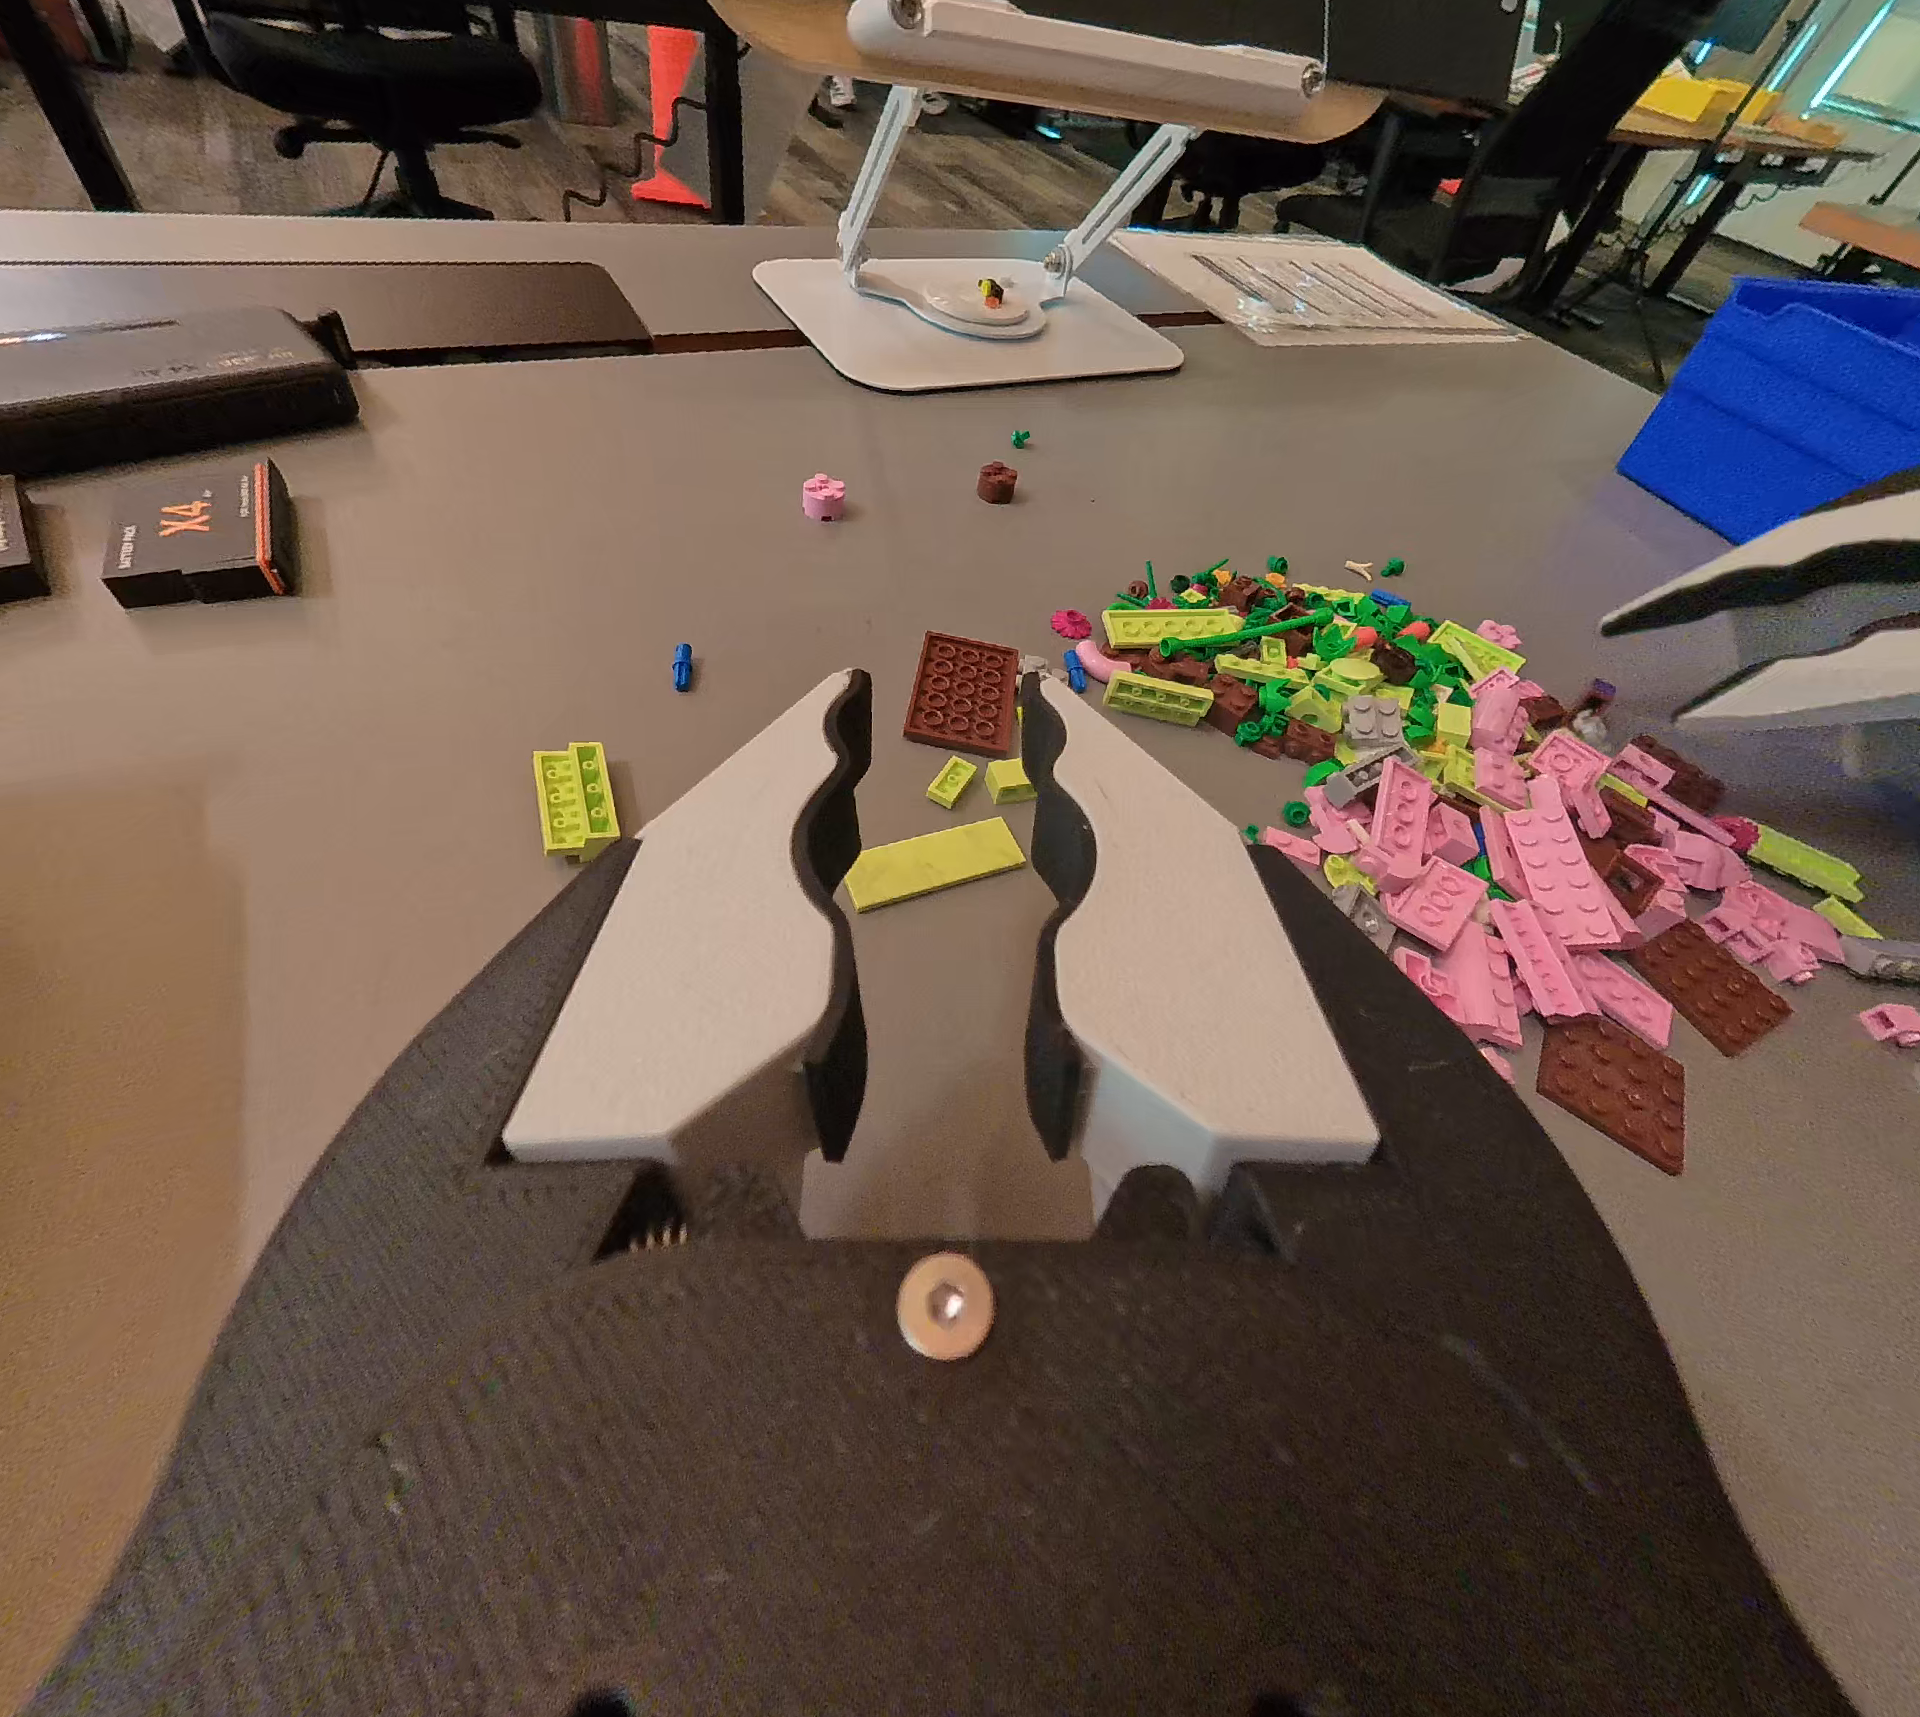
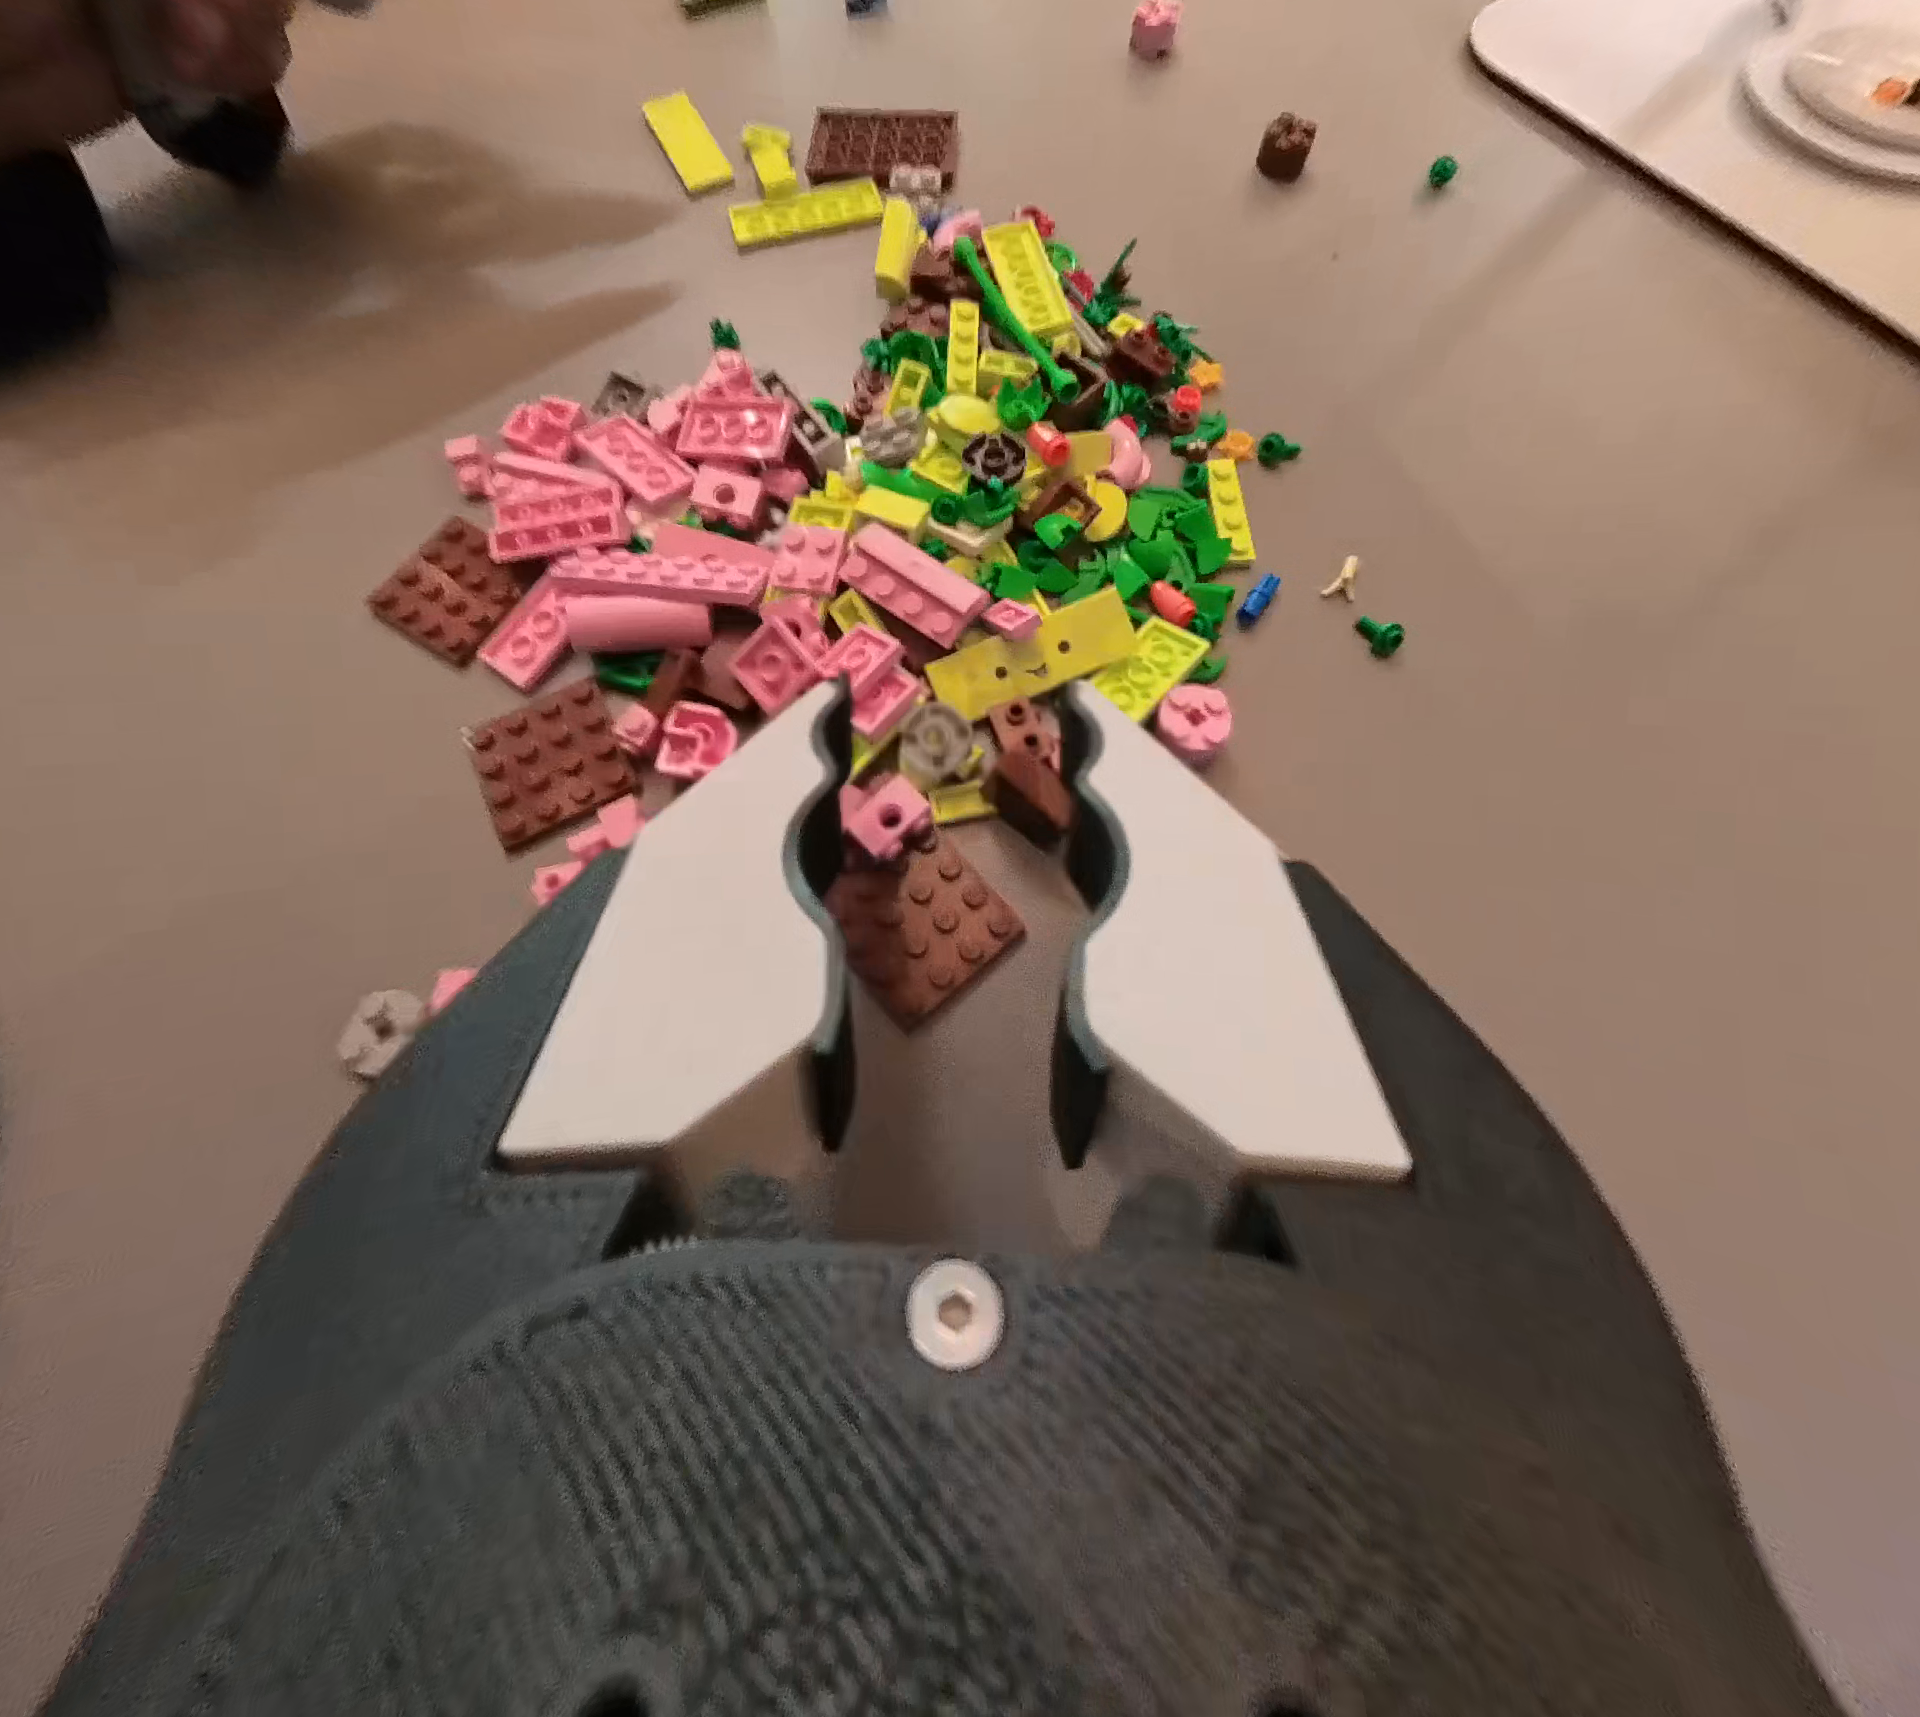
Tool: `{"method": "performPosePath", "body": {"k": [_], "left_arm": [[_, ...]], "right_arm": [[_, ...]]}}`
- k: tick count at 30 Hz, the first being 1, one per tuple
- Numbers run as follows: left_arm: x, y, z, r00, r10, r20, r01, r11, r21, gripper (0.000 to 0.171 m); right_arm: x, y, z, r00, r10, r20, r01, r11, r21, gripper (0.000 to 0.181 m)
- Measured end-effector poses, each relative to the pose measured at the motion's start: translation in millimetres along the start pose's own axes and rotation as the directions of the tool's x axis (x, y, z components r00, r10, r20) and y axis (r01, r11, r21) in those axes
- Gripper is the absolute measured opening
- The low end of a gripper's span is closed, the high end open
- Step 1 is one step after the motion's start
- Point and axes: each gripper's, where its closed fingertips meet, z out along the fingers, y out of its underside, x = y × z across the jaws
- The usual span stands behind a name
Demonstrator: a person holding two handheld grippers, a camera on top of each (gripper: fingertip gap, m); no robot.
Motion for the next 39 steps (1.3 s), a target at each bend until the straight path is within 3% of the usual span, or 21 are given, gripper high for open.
{"method": "performPosePath", "body": {"k": [4, 9, 15, 20, 24, 30, 36, 39], "left_arm": [[1.2, 0.2, 0.2, 1.0, -0.006, -0.007, 0.006, 1.0, -0.001, 0.026], [1.6, 0.4, 0.3, 1.0, -0.014, -0.011, 0.014, 1.0, -0.001, 0.026], [1.3, 0.4, 0.4, 1.0, -0.022, -0.014, 0.022, 1.0, -0.001, 0.026], [2.0, 1.2, 0.9, 0.999, -0.036, -0.024, 0.036, 0.999, -0.006, 0.027], [2.1, -1.9, -1.6, 1.0, -0.022, -0.012, 0.023, 1.0, 0.021, 0.025], [3.1, -3.3, -1.6, 1.0, -0.004, -0.006, 0.005, 1.0, 0.03, 0.023], [3.2, -3.5, -1.8, 1.0, -0.013, -0.013, 0.013, 0.999, 0.033, 0.024], [3.6, -3.0, -1.3, 1.0, -0.013, -0.017, 0.014, 1.0, 0.028, 0.024]], "right_arm": [[-12.7, -22.3, -11.4, 0.991, 0.064, 0.118, -0.079, 0.988, 0.134, 0.038], [-34.4, -28.0, -16.4, 0.956, 0.089, 0.281, -0.135, 0.98, 0.147, 0.031], [-22.1, -22.2, -12.8, 0.983, 0.058, 0.172, -0.08, 0.989, 0.127, 0.028], [-29.9, -22.4, -13.2, 0.971, 0.07, 0.228, -0.1, 0.988, 0.121, 0.023], [-23.5, -18.8, -11.6, 0.985, 0.041, 0.168, -0.06, 0.992, 0.108, 0.017], [-15.0, -20.3, -14.2, 0.984, 0.092, 0.152, -0.111, 0.986, 0.123, 0.017], [13.9, -3.7, -21.8, 0.999, 0.038, 0.019, -0.04, 0.997, 0.072, 0.015], [7.3, 6.8, -26.7, 0.996, -0.023, 0.092, 0.019, 0.999, 0.042, 0.014]]}}
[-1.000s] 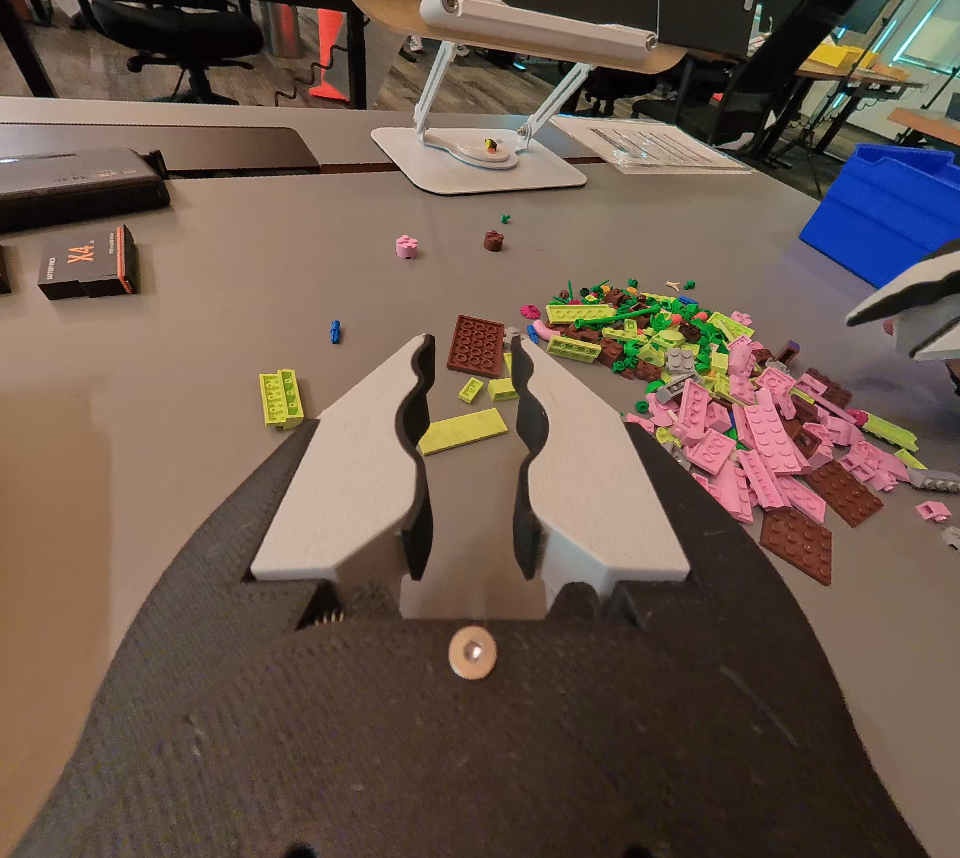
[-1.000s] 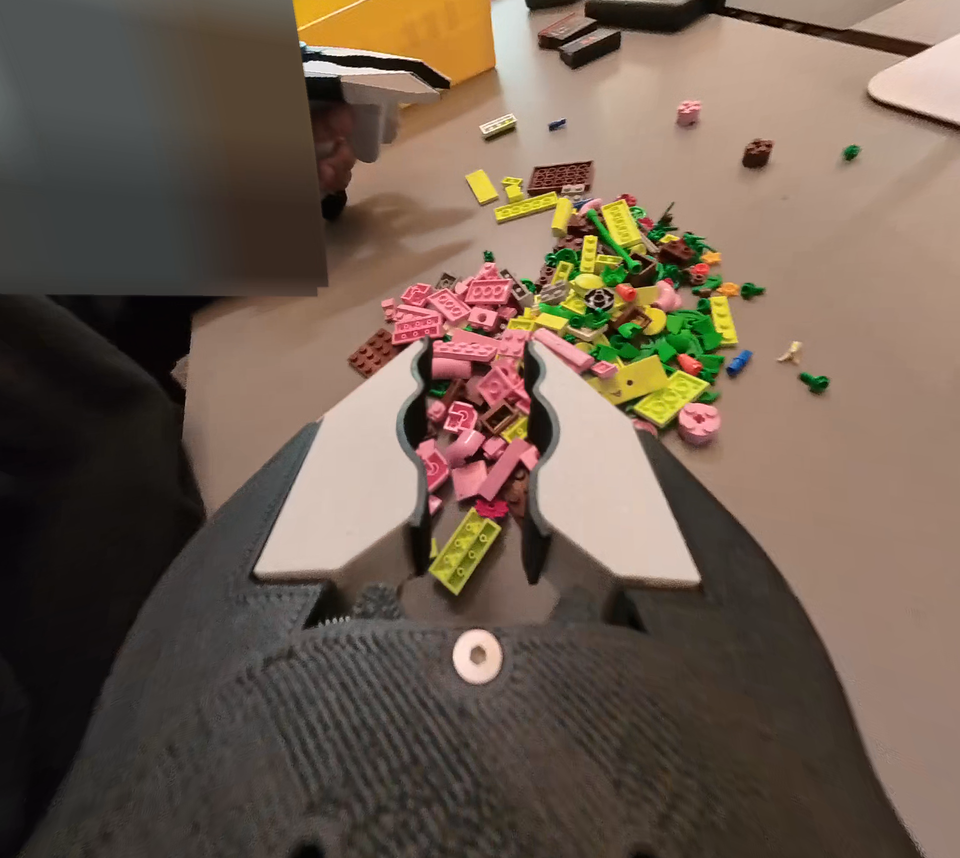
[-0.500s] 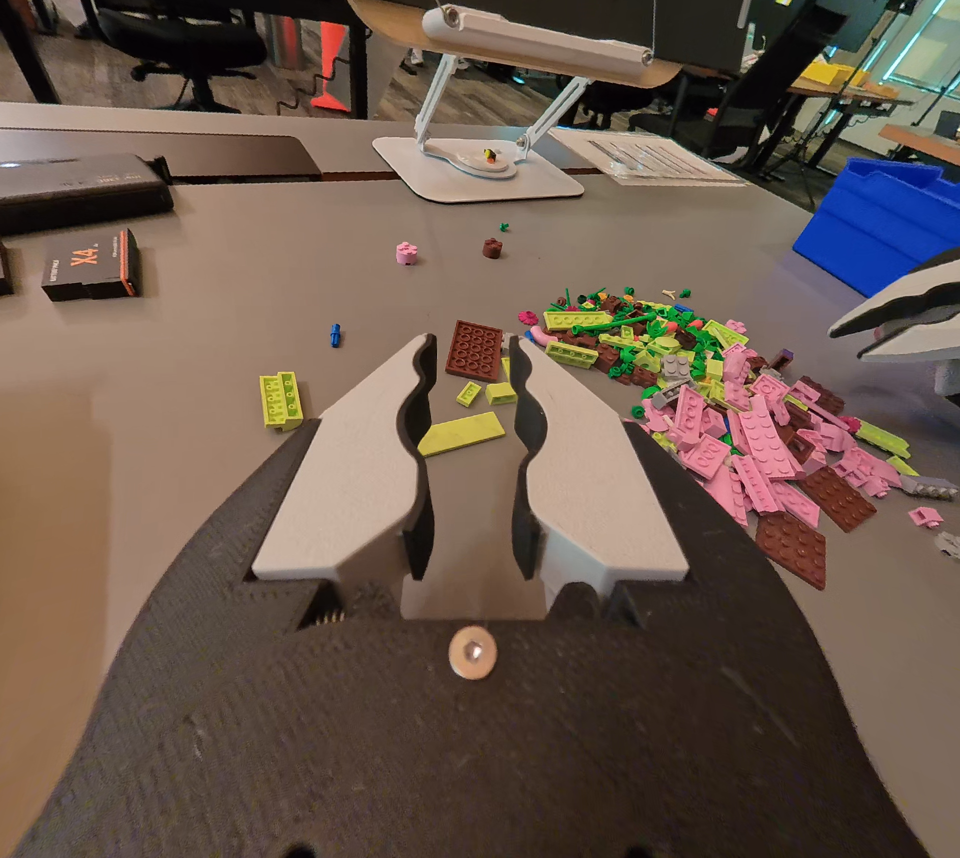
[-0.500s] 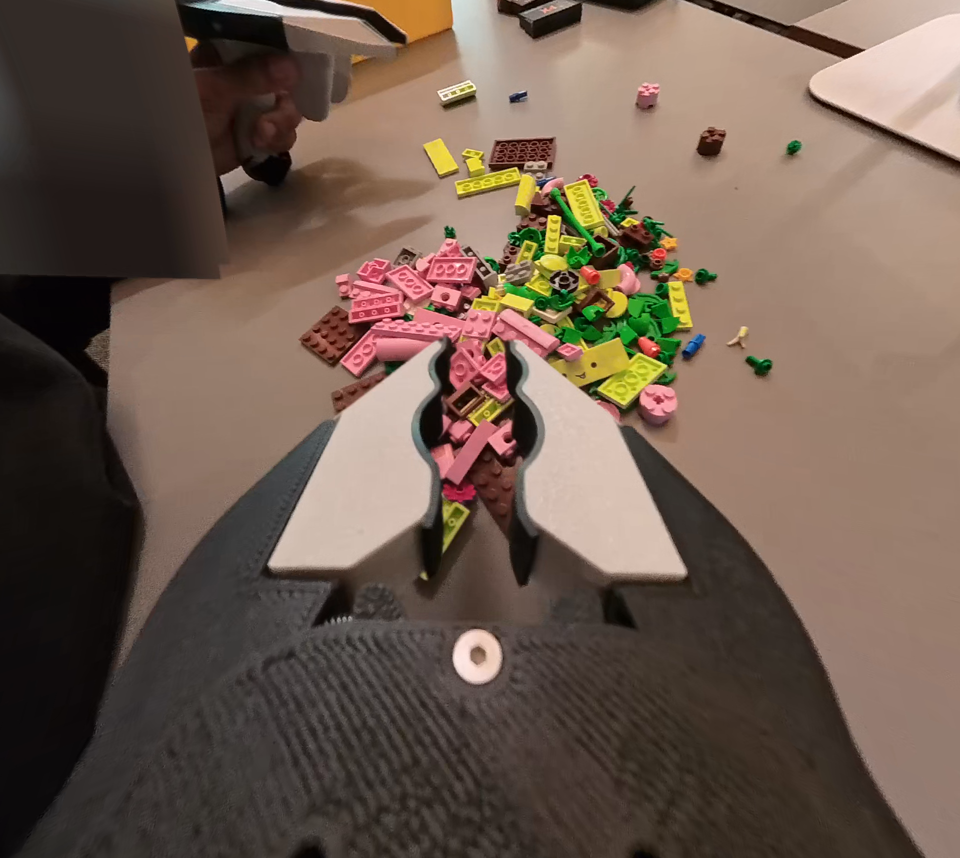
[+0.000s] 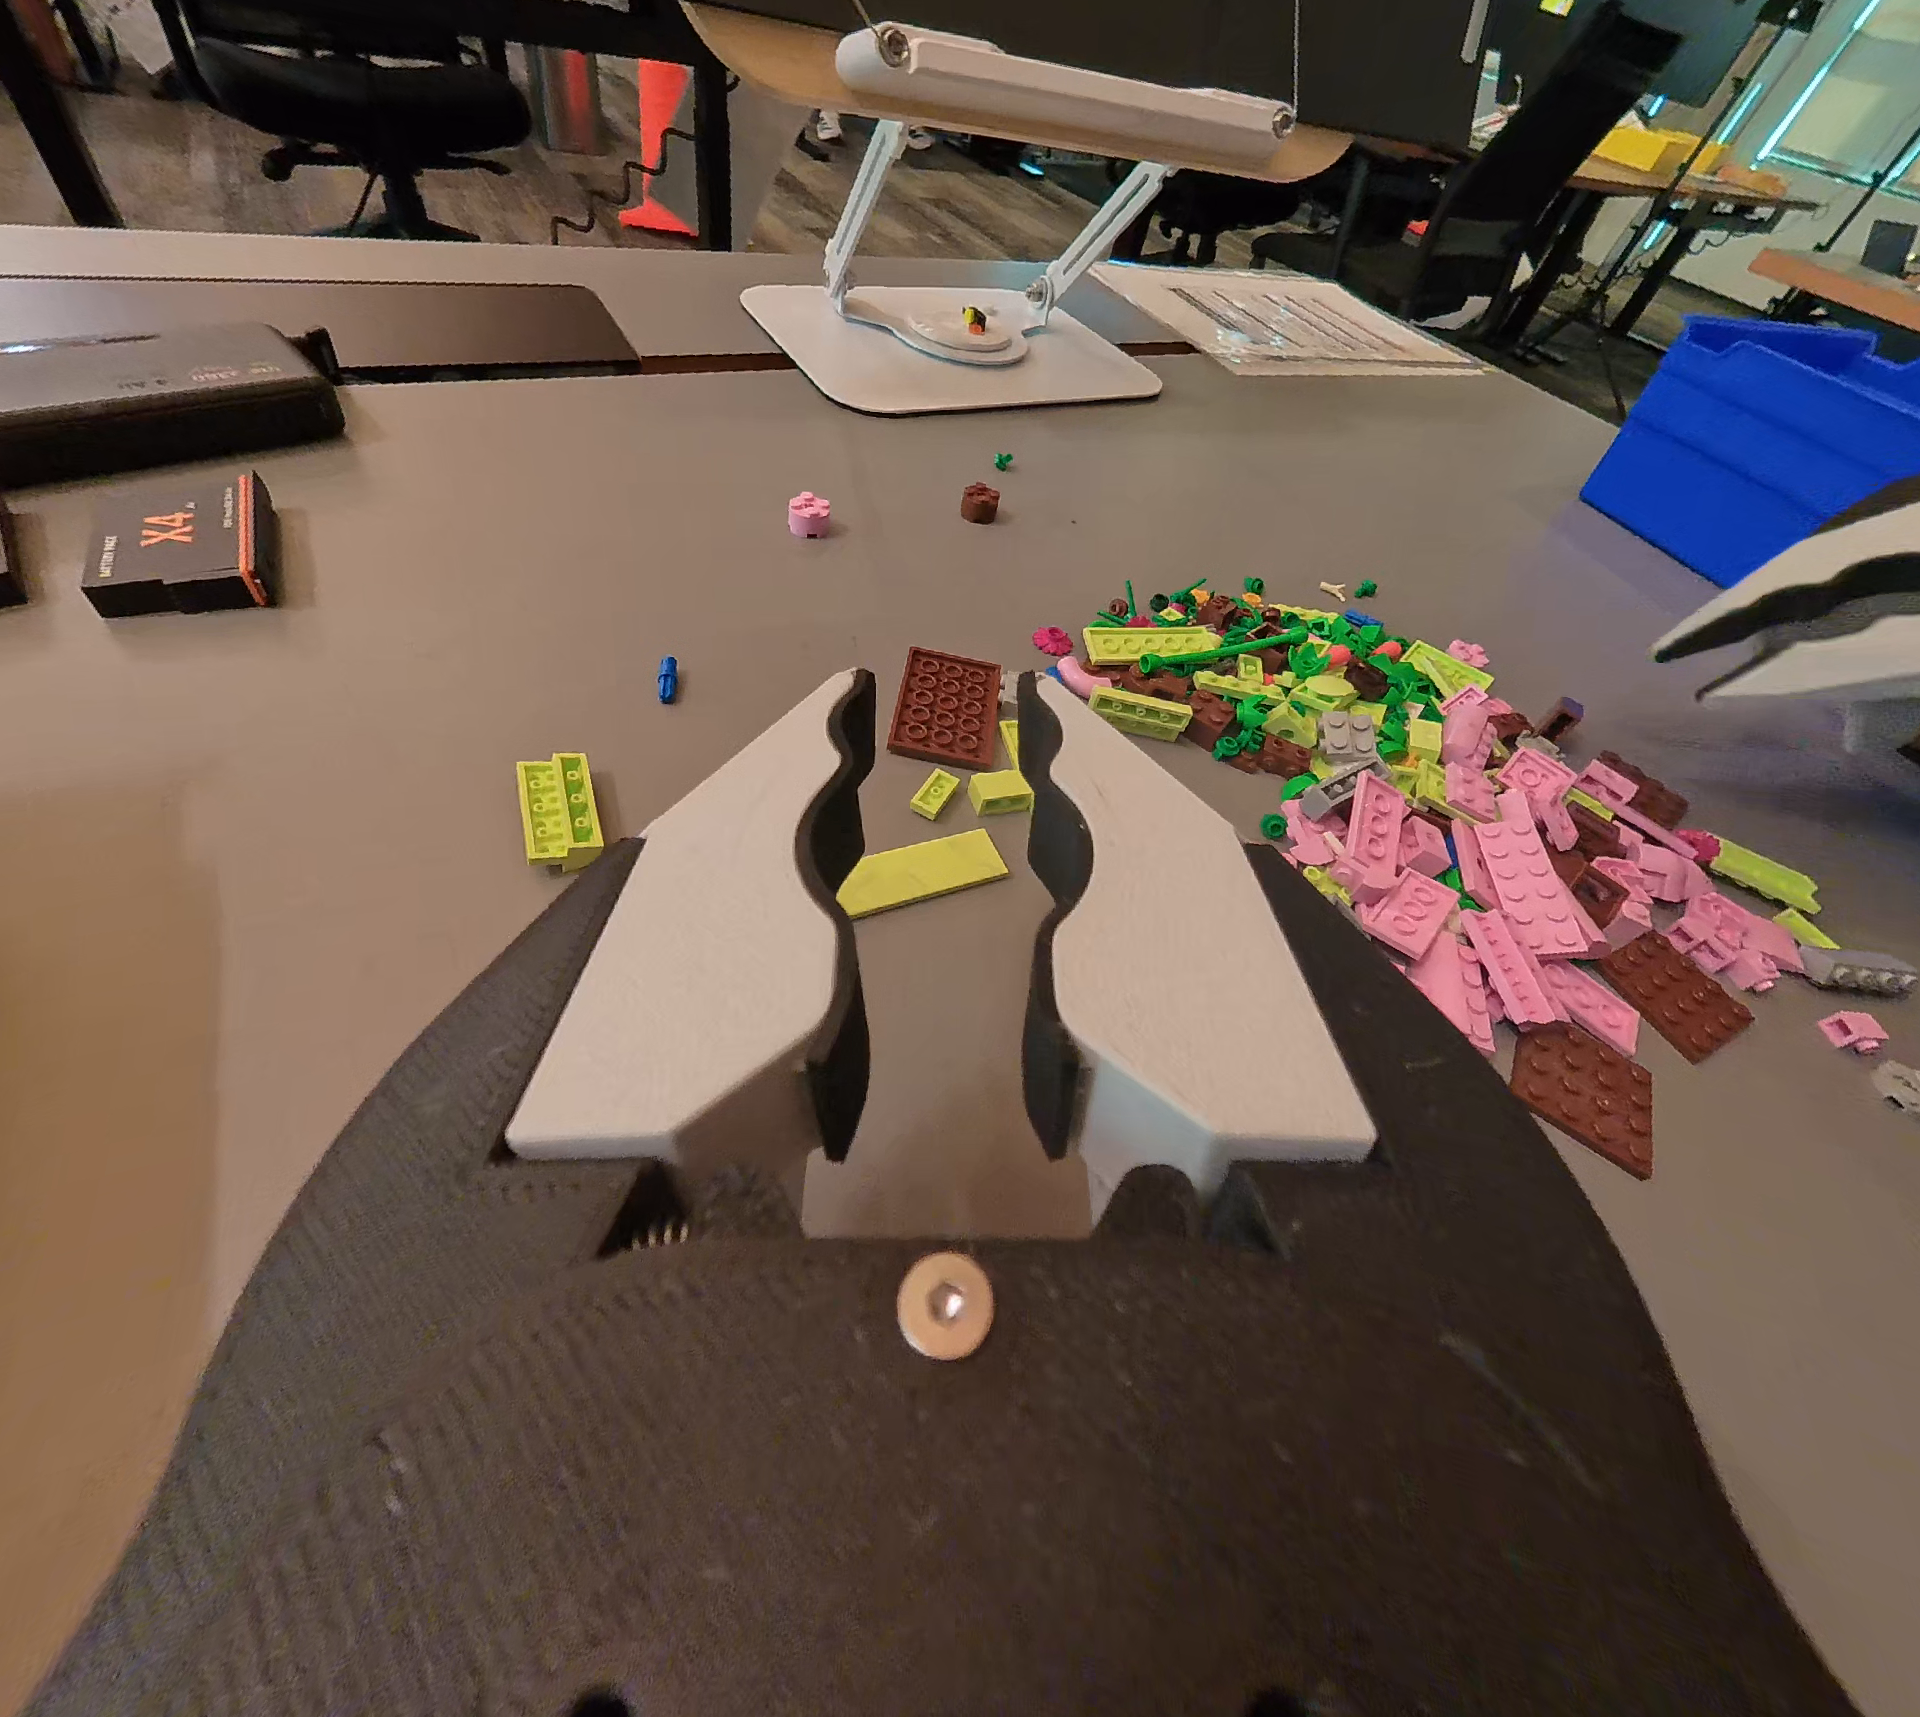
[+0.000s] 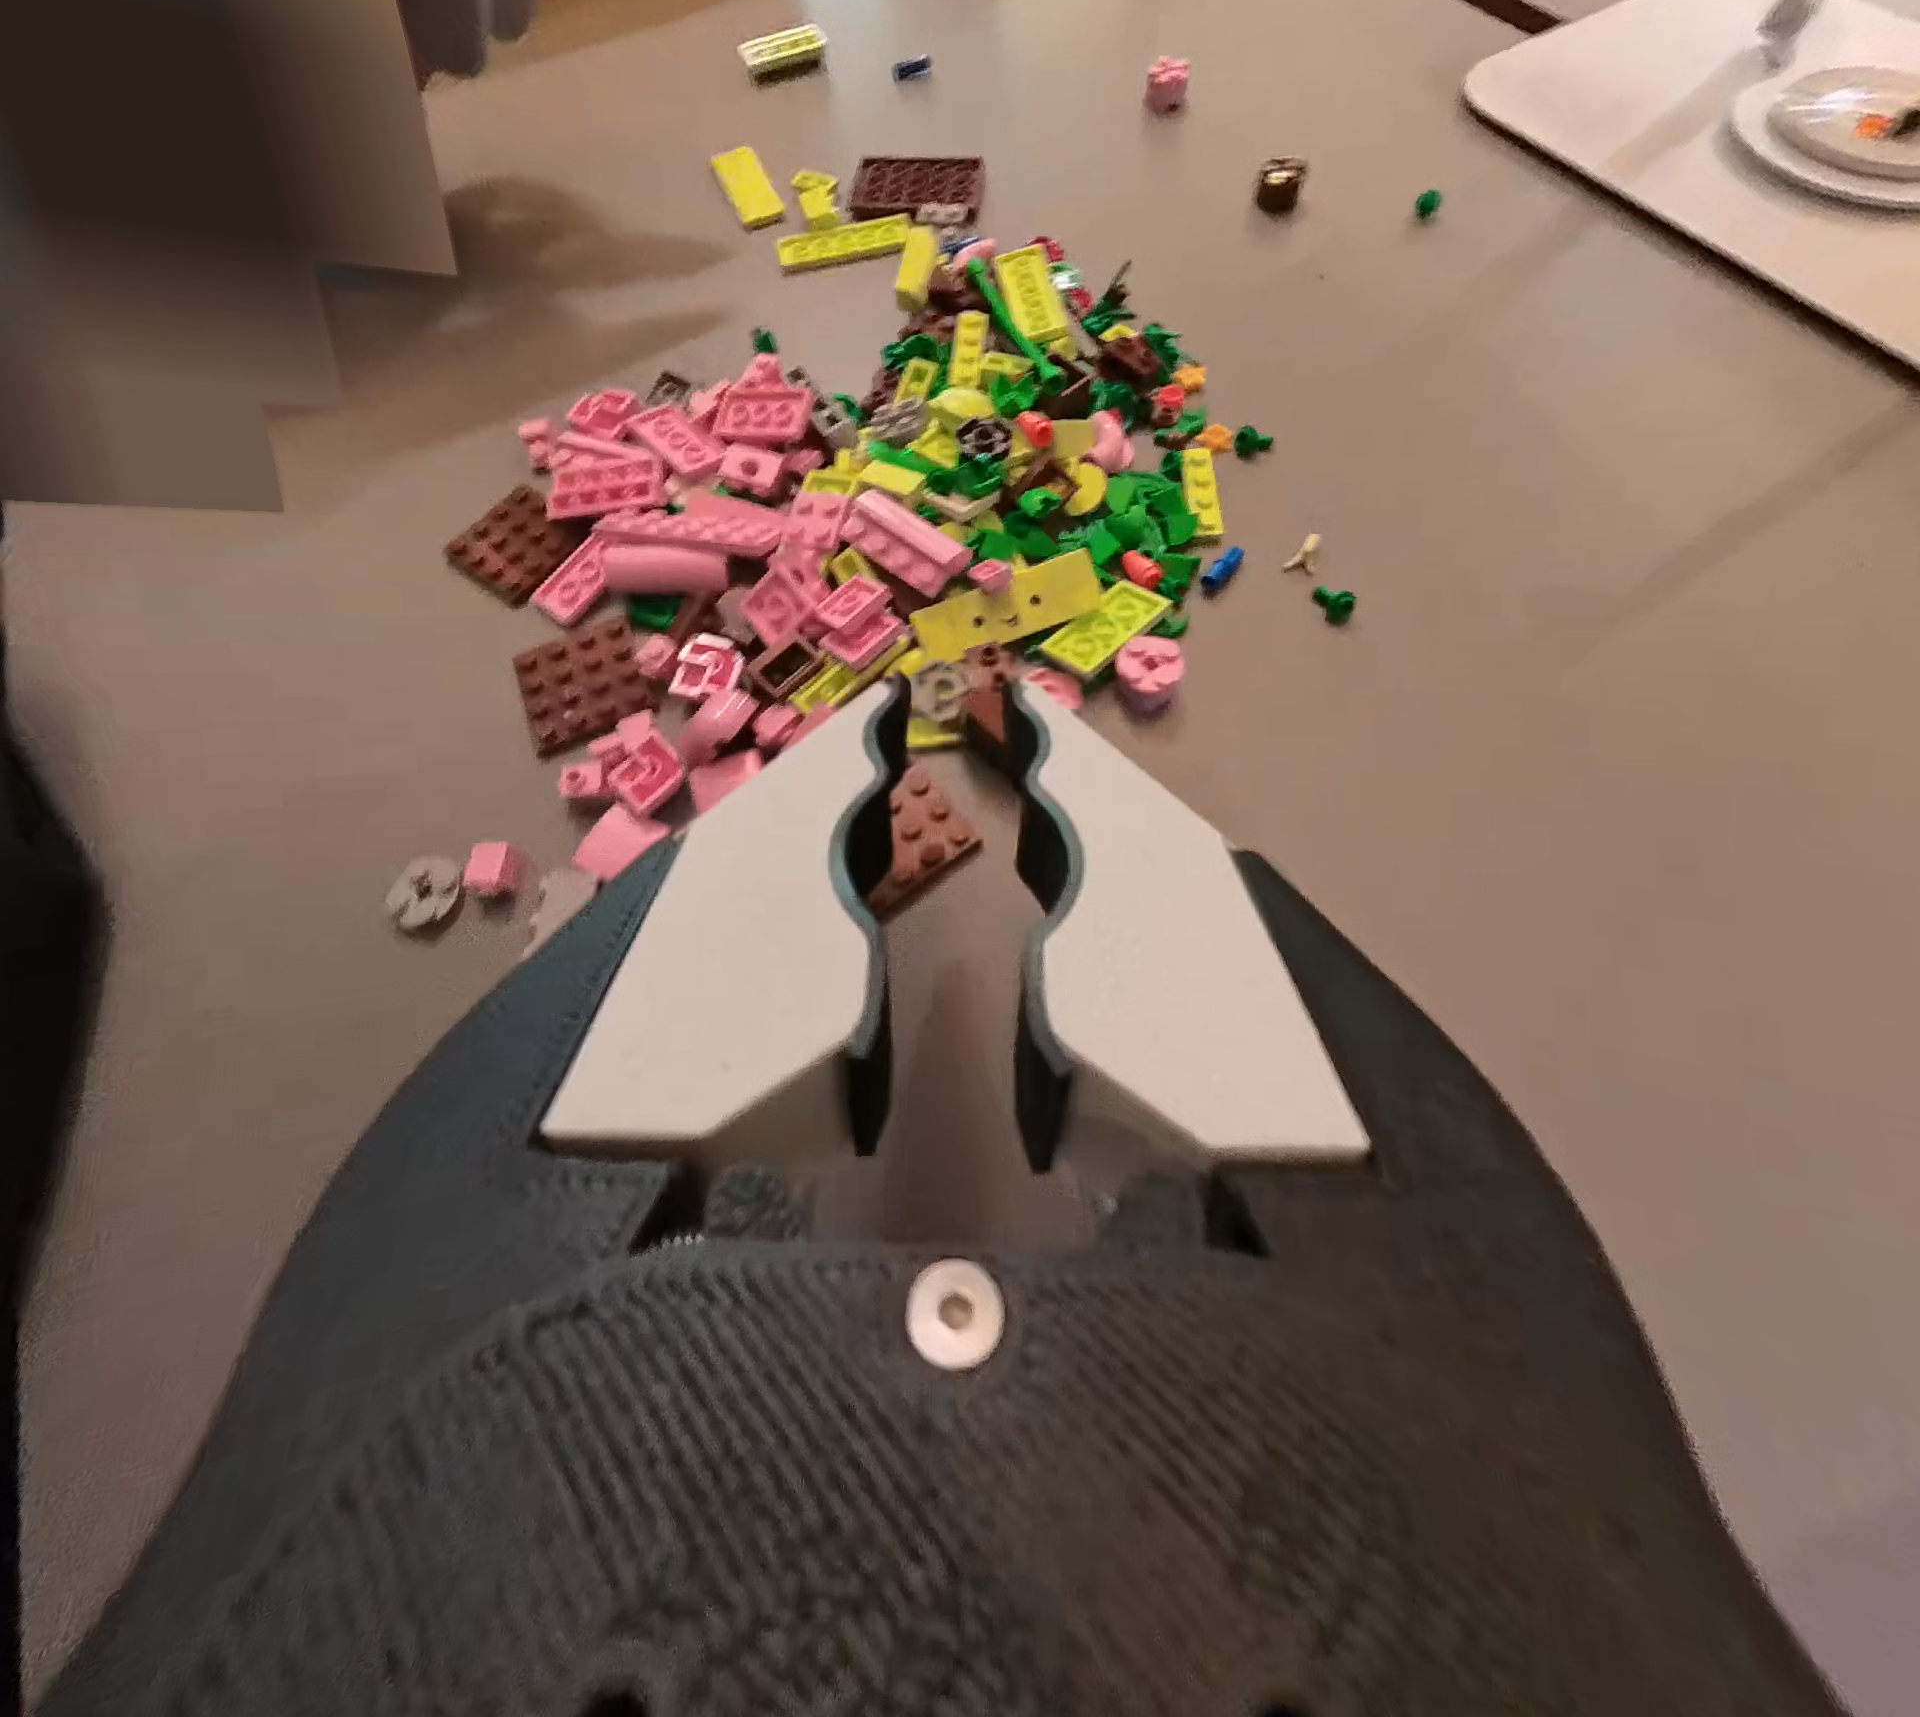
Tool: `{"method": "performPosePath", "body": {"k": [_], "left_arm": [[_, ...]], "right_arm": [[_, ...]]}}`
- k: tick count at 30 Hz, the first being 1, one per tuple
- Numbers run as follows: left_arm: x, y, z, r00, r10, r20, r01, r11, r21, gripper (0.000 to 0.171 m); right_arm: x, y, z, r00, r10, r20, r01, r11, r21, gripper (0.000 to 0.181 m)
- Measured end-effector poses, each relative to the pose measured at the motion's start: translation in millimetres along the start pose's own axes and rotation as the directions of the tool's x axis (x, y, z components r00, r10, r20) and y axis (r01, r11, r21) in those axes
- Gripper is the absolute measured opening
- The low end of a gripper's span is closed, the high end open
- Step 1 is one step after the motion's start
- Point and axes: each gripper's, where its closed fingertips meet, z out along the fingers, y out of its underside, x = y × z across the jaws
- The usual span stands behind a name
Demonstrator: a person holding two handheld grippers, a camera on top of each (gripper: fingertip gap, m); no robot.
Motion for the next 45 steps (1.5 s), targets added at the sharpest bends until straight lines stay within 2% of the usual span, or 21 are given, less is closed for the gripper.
{"method": "performPosePath", "body": {"k": [2, 5, 8, 11, 15, 23, 26, 28, 31, 35, 39, 45], "left_arm": [[0.3, -0.1, -0.2, 1.0, 0.003, 0.001, -0.003, 1.0, 0.002, 0.024], [0.2, -0.2, -0.2, 1.0, 0.006, 0.003, -0.006, 1.0, 0.002, 0.024], [0.1, 0.0, 0.1, 1.0, 0.002, 0.002, -0.002, 1.0, 0.0, 0.024], [-0.1, -0.1, 0.0, 1.0, 0.0, 0.001, 0.0, 1.0, 0.0, 0.024], [0.1, -0.1, 0.1, 1.0, 0.002, 0.001, -0.002, 1.0, -0.001, 0.024], [0.1, -0.5, -0.5, 1.0, 0.004, 0.0, -0.004, 1.0, 0.002, 0.024], [0.4, -0.4, -0.3, 1.0, 0.007, 0.0, -0.007, 1.0, 0.001, 0.024], [0.1, -0.4, -0.5, 1.0, 0.006, 0.001, -0.006, 1.0, 0.001, 0.024], [-0.3, -0.3, -0.5, 1.0, 0.001, -0.001, -0.001, 1.0, 0.0, 0.024], [-0.3, 0.1, -0.3, 1.0, -0.001, -0.002, 0.001, 1.0, -0.004, 0.024], [-0.3, 0.3, -0.3, 1.0, -0.006, -0.005, 0.005, 1.0, -0.005, 0.024], [-0.1, 0.5, -0.2, 1.0, -0.012, -0.01, 0.012, 1.0, -0.007, 0.024]], "right_arm": [[-9.0, 8.1, -0.6, 0.995, -0.084, 0.049, 0.086, 0.996, -0.024, 0.021], [-6.8, 26.9, 5.3, 0.987, -0.16, 0.031, 0.163, 0.98, -0.116, 0.028], [-18.4, 40.7, 12.2, 0.984, -0.149, 0.101, 0.165, 0.969, -0.181, 0.033], [-22.8, 42.2, 14.2, 0.984, -0.127, 0.126, 0.149, 0.972, -0.182, 0.042], [-16.1, 42.9, 11.7, 0.986, -0.14, 0.088, 0.155, 0.967, -0.2, 0.028], [13.5, 37.7, -3.7, 0.998, -0.053, -0.028, 0.048, 0.985, -0.167, 0.027], [6.4, 27.7, -8.3, 0.999, -0.02, 0.029, 0.022, 0.994, -0.102, 0.028], [-6.9, 13.5, -12.1, 0.995, -0.044, 0.091, 0.046, 0.999, -0.024, 0.004], [4.6, 12.3, -14.8, 0.997, -0.075, 0.012, 0.075, 0.997, -0.016, 0.0], [5.1, 21.4, -8.2, 0.999, -0.044, 0.019, 0.046, 0.996, -0.072, 0.015], [1.7, 24.8, -3.2, 0.995, -0.102, 0.005, 0.102, 0.99, -0.097, 0.022], [-2.4, 38.0, 4.1, 0.997, -0.075, 0.029, 0.079, 0.982, -0.171, 0.033]]}}
